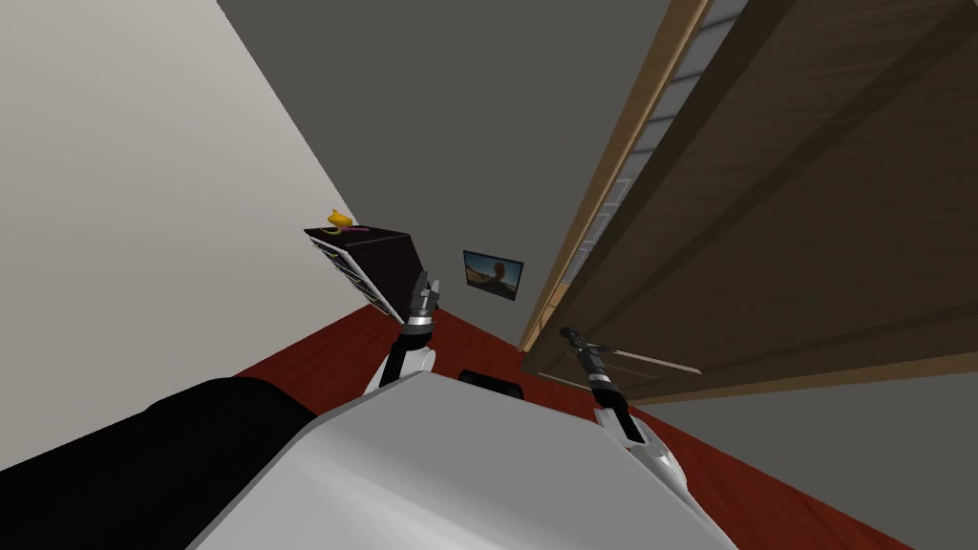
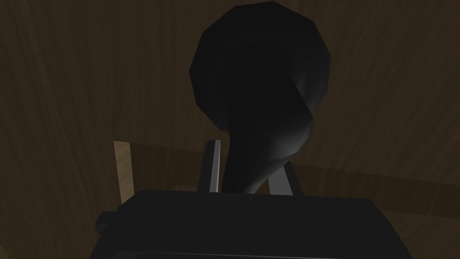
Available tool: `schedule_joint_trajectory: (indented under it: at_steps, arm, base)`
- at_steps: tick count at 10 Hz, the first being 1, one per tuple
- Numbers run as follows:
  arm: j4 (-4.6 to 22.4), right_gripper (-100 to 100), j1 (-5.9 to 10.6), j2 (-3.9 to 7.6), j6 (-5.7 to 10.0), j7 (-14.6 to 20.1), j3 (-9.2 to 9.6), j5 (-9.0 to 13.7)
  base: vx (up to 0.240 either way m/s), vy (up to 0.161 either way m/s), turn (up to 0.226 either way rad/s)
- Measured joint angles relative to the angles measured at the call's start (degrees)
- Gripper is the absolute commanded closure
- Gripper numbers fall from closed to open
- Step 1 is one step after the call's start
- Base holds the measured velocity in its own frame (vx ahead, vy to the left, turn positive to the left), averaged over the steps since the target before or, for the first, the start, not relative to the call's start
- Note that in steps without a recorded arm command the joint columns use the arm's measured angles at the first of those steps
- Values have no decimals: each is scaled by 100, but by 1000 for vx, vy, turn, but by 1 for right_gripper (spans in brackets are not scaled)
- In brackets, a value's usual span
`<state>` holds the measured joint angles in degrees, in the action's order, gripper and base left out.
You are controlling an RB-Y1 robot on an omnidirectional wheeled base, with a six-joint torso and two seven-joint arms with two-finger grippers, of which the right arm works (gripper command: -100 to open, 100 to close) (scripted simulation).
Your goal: Pull the door open
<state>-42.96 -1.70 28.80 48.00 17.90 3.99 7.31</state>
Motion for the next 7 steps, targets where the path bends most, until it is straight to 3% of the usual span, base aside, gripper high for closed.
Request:
schedule_joint_trajectory:
  at_steps: [3,7]
  arm:
    - [-5,100,-102,84,118,116,95,-23]
    - [106,100,-293,304,596,334,269,-54]
  base:
    - [-144,-56,116]
    - [-212,-77,144]
